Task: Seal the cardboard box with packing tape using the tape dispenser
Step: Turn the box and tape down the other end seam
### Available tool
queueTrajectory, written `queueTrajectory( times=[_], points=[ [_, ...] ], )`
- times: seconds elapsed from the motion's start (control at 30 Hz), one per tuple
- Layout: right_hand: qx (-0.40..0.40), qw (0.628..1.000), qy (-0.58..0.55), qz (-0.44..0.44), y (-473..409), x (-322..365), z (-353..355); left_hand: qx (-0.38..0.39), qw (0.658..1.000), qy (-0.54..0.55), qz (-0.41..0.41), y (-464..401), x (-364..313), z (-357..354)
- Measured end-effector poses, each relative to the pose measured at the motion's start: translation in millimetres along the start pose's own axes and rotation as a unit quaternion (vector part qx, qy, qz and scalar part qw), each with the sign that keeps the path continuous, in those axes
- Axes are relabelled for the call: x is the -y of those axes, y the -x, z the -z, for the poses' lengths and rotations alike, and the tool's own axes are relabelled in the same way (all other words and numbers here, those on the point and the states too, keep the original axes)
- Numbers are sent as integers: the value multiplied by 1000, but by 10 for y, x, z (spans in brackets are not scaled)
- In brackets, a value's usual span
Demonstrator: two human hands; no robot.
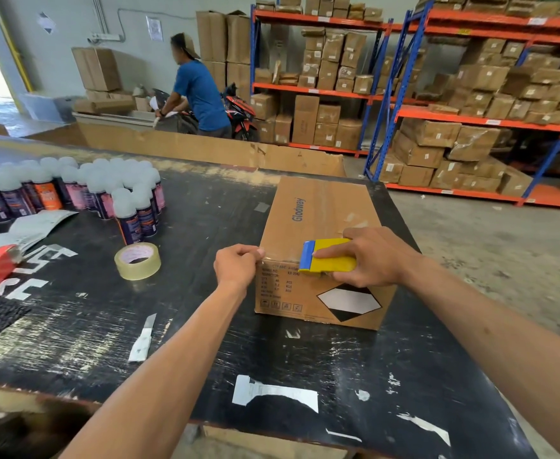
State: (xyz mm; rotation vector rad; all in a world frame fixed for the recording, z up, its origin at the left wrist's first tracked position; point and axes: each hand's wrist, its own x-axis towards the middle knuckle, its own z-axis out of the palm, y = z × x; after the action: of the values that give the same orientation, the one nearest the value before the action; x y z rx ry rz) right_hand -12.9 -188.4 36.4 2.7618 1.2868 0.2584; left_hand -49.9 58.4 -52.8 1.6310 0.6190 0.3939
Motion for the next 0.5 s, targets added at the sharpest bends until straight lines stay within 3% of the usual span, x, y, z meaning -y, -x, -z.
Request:
queueTrajectory(
  times=[0.1, 0.2, 0.3, 0.4, 0.5],
  points=[
    [0, 1000, 1, -2, -8, 9, -12, 12, 998, -41, -36, 0, -1, 20],
    [2, 1000, 2, -7, -28, 6, -24, 3, 970, -199, -138, 16, -65, -13],
    [8, 1000, 2, -10, -35, 4, -13, 16, 945, -307, -111, -35, -145, 10],
    [17, 1000, -5, -17, -39, -10, 0, 38, 874, -455, -165, -157, -216, 111],
    [30, 999, -6, -22, -65, 2, 18, 103, 782, -504, -353, -201, -324, 117]
  ],
)
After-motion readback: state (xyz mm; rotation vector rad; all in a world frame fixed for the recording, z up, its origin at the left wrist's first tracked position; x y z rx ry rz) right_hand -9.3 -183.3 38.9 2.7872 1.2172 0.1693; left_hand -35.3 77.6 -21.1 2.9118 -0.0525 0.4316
